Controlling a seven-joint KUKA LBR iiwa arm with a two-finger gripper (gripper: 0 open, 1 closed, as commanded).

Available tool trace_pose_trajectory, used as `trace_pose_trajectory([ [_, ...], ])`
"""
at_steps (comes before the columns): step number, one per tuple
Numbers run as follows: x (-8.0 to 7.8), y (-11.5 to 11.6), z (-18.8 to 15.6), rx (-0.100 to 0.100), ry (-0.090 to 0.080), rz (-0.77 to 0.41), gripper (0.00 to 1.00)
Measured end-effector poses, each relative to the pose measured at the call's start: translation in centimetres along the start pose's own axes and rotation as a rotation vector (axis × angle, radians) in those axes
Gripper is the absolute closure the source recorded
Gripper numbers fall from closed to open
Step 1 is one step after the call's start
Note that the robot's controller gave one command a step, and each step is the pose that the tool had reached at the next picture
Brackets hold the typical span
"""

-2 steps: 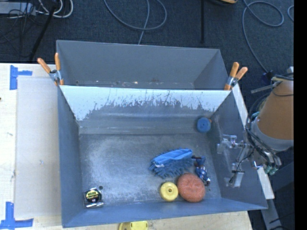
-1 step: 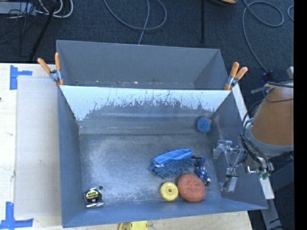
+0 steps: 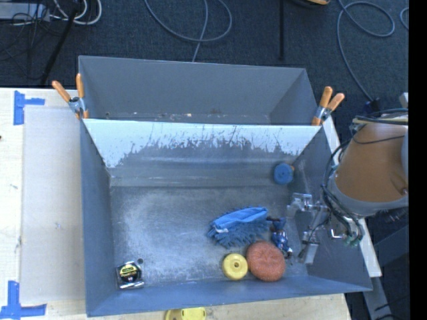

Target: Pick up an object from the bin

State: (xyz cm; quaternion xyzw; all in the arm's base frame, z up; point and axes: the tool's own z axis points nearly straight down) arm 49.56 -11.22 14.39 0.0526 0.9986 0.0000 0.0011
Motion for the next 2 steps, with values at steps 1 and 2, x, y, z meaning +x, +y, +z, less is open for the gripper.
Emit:
trace_pose_trajectory([
  [1,1.1,2.7,4.2,0.000,0.003,0.022,0.00],
  [2,2.3,2.9,7.3,-0.002,0.009,0.058,1.00],
])
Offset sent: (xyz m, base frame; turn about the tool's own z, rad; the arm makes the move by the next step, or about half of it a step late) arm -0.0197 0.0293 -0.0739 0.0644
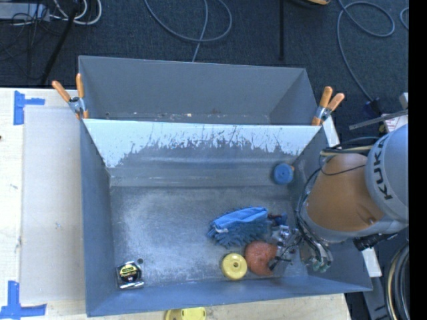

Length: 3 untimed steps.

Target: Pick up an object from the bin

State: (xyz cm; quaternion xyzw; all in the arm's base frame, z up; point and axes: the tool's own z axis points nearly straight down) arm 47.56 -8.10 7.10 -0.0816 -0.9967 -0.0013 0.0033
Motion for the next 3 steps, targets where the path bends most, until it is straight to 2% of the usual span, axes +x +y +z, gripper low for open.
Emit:
trace_pose_trajectory([
  [1,0.0,0.0,0.0,0.000,0.000,-0.001,1.00],
  [2,-0.1,-0.9,-3.8,0.001,0.004,0.002,1.00],
  [3,-0.3,2.7,-4.0,0.004,-0.012,-0.033,1.00],
])
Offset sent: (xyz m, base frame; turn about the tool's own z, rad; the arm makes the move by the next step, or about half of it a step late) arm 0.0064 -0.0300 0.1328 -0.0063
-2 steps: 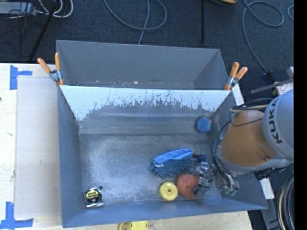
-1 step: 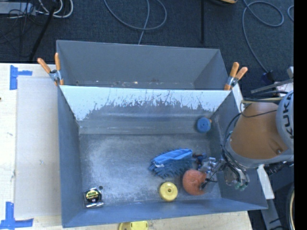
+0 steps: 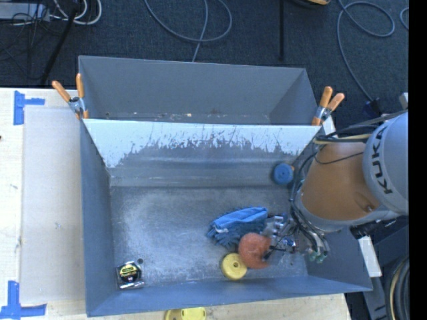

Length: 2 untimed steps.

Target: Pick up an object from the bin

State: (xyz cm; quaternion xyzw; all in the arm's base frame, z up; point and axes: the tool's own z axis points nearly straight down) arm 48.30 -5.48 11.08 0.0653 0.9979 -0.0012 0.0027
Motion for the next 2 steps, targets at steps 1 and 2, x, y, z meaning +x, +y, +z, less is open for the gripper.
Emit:
trace_pose_trajectory([
  [1,-1.3,1.3,-3.4,-0.004,0.016,-0.008,1.00],
  [2,-1.4,3.0,-2.8,-0.003,-0.009,0.036,1.00],
])
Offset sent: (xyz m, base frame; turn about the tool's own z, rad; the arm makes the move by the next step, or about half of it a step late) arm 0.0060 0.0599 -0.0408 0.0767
